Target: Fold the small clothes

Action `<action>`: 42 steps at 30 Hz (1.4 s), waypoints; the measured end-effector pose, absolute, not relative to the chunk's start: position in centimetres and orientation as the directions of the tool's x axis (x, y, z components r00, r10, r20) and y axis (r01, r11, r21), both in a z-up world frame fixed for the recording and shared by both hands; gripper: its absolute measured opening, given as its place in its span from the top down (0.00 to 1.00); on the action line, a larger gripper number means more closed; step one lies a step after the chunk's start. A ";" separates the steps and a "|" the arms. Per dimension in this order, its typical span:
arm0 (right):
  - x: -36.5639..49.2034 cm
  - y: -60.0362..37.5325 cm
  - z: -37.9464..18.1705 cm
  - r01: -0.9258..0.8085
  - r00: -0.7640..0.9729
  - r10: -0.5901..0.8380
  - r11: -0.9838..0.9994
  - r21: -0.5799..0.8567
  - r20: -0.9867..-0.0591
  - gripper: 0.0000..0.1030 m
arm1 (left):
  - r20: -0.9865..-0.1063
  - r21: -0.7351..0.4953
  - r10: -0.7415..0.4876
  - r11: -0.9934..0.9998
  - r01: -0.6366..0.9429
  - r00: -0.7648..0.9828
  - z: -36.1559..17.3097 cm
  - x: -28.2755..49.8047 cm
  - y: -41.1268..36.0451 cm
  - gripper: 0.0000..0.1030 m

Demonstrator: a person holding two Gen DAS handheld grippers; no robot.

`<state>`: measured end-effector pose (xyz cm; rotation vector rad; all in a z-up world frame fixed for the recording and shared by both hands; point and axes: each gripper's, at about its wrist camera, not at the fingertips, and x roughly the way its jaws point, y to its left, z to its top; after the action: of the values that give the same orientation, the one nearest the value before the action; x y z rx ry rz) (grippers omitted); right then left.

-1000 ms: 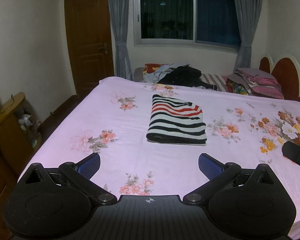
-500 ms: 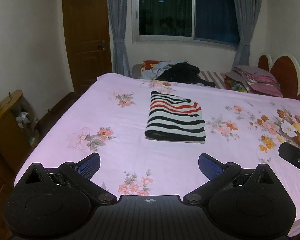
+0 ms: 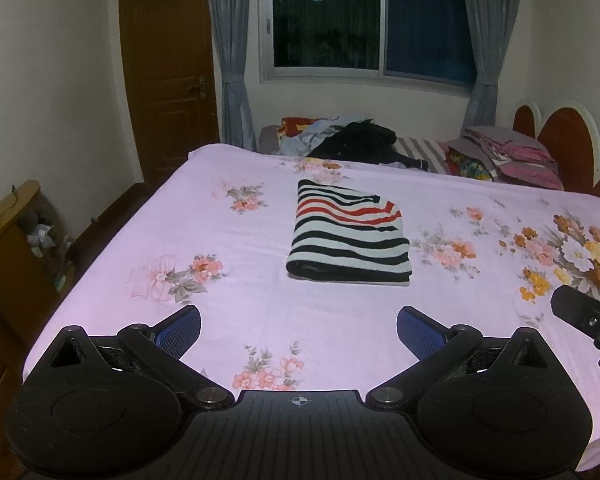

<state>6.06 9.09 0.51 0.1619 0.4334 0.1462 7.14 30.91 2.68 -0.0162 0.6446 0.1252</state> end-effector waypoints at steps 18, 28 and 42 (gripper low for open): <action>7.3 9.1 -0.1 -0.115 0.893 0.188 0.973 0.199 -0.408 0.01 | -0.596 0.036 0.121 0.992 -0.124 0.794 2.7 7.9 30.9 0.00; 7.5 9.1 -0.3 -0.117 0.890 0.192 0.973 0.201 -0.413 0.01 | -0.600 0.036 0.120 0.992 -0.123 0.791 2.6 8.1 30.7 0.00; 8.0 9.0 -0.4 -0.116 0.885 0.196 0.971 0.208 -0.421 0.01 | -0.608 0.038 0.117 0.992 -0.119 0.785 2.5 8.7 30.5 0.00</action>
<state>8.00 9.04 -0.42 0.1798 0.4558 0.1633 8.73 30.52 2.49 -0.0022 0.6555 0.1273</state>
